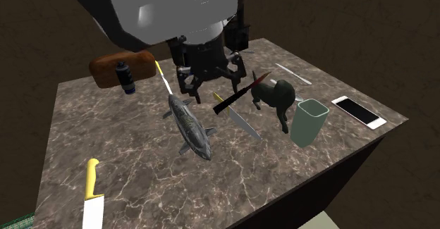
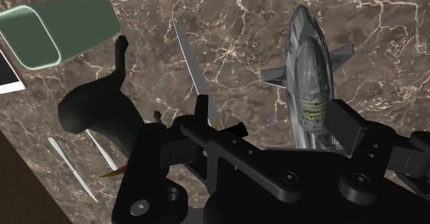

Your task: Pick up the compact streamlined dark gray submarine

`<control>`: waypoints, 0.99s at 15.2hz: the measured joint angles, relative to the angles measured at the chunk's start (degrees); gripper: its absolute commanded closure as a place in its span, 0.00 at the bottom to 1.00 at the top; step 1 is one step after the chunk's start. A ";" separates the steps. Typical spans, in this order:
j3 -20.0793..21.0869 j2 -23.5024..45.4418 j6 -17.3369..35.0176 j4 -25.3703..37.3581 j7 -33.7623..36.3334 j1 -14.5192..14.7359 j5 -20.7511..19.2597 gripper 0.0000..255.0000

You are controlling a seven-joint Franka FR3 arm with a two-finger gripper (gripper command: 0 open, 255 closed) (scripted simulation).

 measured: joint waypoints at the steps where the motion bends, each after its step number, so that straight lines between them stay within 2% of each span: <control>1: 0.66 1.89 0.12 1.26 0.62 0.40 -1.16 0.00; 8: 3.39 16.96 1.38 10.51 4.96 4.37 -10.85 0.00; 13: 3.53 27.46 0.23 18.74 6.45 8.53 -17.25 0.00; 15: 3.26 29.85 0.93 19.74 7.09 9.38 -18.65 0.00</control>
